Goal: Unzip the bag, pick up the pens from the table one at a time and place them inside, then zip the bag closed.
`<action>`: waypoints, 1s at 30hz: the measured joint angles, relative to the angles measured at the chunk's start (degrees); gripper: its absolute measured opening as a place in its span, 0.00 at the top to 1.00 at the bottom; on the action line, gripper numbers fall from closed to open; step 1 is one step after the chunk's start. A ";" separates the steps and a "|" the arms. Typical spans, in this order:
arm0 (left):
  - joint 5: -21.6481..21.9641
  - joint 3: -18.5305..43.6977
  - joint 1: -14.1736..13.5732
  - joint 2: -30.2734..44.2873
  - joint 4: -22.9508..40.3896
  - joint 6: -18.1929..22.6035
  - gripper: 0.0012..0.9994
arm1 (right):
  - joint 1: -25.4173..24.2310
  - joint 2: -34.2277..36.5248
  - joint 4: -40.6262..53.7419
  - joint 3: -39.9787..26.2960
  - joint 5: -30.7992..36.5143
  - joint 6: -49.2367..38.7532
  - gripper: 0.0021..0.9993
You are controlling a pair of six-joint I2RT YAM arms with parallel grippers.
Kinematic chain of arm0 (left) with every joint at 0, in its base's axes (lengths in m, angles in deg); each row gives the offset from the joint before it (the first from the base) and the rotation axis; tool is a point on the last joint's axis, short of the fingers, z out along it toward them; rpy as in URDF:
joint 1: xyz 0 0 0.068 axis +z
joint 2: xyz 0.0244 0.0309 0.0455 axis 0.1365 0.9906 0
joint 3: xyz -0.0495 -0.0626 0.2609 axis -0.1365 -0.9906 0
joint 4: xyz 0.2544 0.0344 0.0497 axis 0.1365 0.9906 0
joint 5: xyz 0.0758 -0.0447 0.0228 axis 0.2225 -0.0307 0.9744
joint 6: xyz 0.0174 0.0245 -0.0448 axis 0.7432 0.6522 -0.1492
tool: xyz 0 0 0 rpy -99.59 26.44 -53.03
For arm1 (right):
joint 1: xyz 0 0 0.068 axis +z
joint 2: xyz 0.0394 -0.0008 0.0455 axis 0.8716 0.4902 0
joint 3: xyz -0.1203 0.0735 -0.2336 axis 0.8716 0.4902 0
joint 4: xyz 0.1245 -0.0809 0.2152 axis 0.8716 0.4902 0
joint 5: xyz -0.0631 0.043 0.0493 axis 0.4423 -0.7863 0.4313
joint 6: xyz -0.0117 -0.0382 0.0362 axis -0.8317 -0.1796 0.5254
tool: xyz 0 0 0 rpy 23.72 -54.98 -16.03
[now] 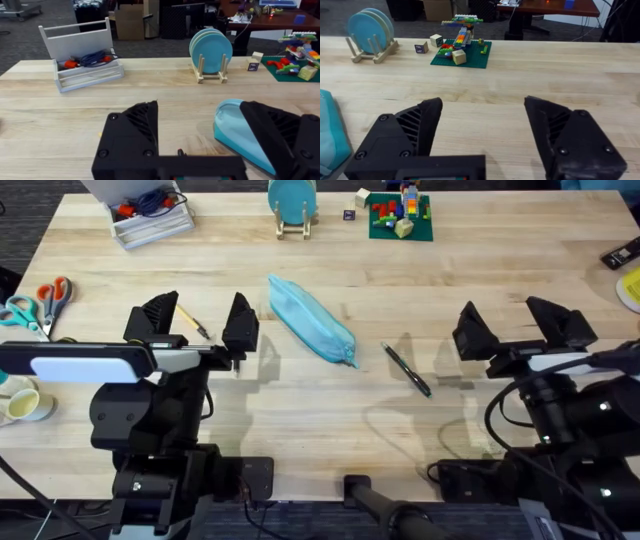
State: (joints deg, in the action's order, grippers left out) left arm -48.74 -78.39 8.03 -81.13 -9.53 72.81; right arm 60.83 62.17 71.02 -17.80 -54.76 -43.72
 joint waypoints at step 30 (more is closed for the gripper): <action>-0.94 6.80 0.00 0.23 -0.44 -3.28 0.01 | 0.00 0.68 2.43 -8.47 -0.02 3.42 0.00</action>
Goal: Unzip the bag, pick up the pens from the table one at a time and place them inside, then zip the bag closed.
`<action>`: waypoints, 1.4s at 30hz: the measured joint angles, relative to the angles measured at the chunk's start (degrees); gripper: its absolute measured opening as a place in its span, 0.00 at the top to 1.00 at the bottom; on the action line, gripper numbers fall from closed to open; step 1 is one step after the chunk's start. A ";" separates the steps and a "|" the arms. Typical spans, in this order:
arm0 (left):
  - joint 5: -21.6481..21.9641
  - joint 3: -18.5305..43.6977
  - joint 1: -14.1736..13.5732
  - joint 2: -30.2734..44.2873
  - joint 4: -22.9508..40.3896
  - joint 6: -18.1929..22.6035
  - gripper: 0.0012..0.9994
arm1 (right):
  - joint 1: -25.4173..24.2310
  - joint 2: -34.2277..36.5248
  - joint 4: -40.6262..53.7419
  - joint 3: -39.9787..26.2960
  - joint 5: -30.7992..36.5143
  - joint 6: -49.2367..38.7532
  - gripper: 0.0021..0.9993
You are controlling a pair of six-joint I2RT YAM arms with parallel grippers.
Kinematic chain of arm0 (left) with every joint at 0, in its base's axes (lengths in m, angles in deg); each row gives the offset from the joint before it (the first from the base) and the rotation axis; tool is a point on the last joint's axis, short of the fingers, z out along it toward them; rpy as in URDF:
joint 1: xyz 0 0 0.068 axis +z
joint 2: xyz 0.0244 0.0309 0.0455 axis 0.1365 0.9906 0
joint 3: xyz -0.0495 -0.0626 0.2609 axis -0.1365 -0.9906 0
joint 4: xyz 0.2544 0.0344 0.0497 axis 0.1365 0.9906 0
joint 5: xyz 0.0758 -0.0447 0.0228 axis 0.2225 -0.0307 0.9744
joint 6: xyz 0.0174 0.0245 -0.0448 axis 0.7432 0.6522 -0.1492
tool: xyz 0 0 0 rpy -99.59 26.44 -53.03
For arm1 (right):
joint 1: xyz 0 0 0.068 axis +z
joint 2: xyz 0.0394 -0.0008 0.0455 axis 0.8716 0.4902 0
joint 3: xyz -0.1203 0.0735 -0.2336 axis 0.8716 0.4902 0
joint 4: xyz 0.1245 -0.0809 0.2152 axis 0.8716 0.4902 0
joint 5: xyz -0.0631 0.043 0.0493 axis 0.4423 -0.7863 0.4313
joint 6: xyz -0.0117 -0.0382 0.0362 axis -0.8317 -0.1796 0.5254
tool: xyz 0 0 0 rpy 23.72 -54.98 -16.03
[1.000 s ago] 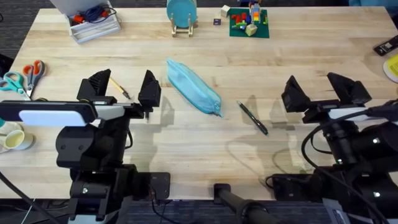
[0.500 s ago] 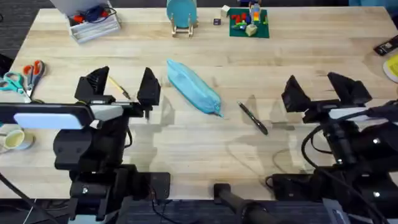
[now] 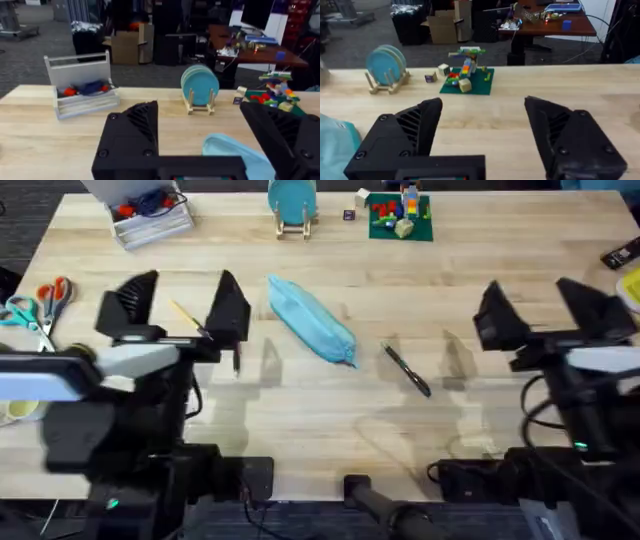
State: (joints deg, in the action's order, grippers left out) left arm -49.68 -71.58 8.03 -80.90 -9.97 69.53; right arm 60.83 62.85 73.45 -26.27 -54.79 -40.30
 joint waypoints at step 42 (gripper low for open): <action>-2.36 58.92 0.00 64.53 47.04 0.48 0.01 | 0.00 58.83 41.83 -51.74 0.00 0.80 0.00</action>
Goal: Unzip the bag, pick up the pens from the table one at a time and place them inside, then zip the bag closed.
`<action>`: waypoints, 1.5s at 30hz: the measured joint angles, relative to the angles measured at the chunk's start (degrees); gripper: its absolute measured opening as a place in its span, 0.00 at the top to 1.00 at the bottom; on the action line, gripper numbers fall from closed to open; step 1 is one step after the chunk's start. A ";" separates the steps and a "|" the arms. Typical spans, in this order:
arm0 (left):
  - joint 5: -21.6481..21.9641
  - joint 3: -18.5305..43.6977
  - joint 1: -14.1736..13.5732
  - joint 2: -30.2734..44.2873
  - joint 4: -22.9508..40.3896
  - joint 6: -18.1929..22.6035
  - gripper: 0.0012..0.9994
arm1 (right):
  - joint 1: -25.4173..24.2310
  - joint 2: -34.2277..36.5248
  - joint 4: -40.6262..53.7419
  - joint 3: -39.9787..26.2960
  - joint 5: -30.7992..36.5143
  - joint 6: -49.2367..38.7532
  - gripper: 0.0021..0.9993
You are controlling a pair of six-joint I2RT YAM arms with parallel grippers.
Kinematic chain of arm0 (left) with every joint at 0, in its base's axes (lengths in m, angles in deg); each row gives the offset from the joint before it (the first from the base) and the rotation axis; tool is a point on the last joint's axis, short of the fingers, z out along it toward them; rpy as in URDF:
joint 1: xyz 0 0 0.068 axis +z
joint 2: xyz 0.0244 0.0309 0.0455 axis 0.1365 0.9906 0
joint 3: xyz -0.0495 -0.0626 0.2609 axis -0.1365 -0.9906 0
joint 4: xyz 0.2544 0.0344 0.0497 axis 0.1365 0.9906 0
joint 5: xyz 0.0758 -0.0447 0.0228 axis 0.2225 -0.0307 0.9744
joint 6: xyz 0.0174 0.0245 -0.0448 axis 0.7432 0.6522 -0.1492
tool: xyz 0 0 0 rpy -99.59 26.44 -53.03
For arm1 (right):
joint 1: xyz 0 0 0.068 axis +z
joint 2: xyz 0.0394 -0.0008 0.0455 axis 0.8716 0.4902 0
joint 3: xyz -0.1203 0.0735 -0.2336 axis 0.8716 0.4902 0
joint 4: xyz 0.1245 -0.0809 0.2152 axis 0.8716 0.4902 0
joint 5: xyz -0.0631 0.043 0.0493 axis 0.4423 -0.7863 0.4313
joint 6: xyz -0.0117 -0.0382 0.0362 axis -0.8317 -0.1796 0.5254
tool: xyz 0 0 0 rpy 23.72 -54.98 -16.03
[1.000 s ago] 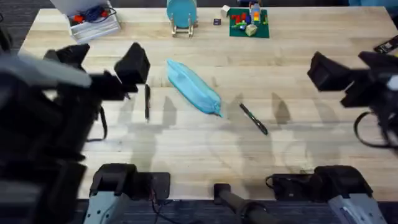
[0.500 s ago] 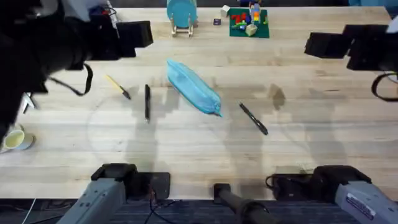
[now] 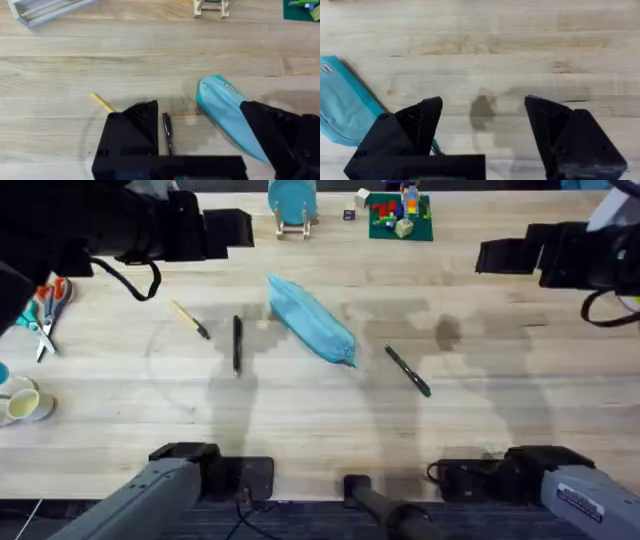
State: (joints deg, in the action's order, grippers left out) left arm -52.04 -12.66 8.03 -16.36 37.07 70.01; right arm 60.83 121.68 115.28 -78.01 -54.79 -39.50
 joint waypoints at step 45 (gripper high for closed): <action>-10.14 5.93 0.00 5.37 10.07 29.40 0.01 | 0.00 0.00 0.85 0.00 0.00 -0.02 0.00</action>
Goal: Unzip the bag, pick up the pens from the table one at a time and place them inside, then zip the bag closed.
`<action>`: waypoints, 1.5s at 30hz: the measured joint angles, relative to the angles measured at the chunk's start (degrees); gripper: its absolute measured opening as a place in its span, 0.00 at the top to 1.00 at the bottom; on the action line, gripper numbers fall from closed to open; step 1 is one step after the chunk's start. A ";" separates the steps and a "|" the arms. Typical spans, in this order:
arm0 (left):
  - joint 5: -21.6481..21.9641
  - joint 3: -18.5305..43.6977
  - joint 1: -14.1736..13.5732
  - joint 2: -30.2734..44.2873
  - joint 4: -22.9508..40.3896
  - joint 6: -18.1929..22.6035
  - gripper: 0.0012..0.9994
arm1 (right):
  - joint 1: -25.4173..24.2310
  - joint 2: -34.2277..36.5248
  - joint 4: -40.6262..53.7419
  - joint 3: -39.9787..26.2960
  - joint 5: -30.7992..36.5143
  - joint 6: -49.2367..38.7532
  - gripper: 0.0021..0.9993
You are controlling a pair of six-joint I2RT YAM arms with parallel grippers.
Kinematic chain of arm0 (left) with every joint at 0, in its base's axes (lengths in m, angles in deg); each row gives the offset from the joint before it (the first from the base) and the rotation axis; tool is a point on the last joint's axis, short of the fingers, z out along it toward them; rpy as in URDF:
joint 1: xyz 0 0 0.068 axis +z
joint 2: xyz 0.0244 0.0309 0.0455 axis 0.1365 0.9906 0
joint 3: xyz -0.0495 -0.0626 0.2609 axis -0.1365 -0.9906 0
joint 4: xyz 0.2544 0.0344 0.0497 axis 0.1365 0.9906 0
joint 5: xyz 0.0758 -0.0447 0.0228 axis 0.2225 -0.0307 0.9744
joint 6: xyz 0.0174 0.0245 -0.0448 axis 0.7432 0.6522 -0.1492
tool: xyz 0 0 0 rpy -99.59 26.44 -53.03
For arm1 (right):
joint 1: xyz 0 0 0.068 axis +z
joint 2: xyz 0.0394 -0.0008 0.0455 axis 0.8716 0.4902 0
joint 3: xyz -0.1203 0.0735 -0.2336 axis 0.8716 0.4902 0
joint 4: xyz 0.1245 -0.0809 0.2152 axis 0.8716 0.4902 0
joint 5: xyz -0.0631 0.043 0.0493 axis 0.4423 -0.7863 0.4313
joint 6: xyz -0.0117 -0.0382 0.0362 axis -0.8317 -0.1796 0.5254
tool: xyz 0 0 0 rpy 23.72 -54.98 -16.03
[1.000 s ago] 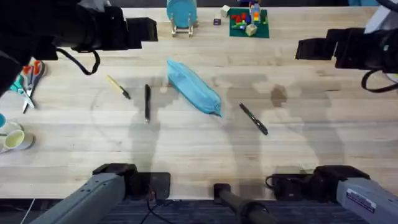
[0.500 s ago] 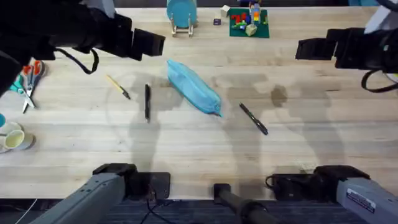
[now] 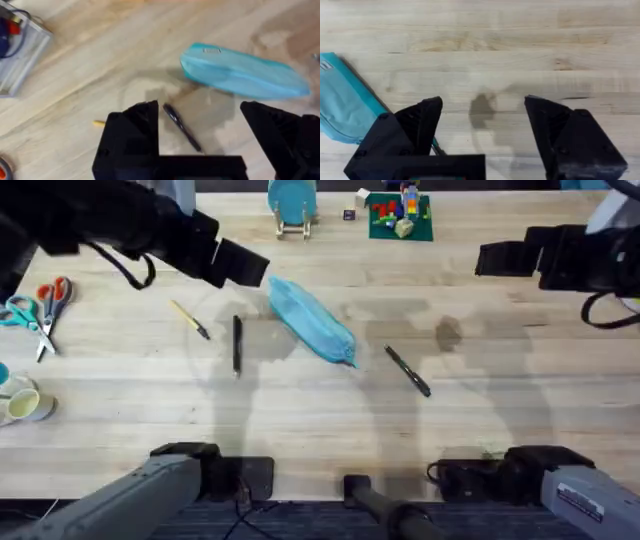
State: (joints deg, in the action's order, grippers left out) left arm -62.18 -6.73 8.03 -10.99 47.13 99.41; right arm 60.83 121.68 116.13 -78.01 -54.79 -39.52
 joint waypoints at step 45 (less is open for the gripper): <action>-13.88 12.76 0.38 28.38 5.15 61.77 0.02 | 0.00 0.00 0.04 0.00 0.00 0.02 0.00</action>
State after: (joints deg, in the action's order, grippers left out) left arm -76.07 6.02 8.41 17.38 52.29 161.19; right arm 60.83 121.68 116.18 -78.02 -54.79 -39.50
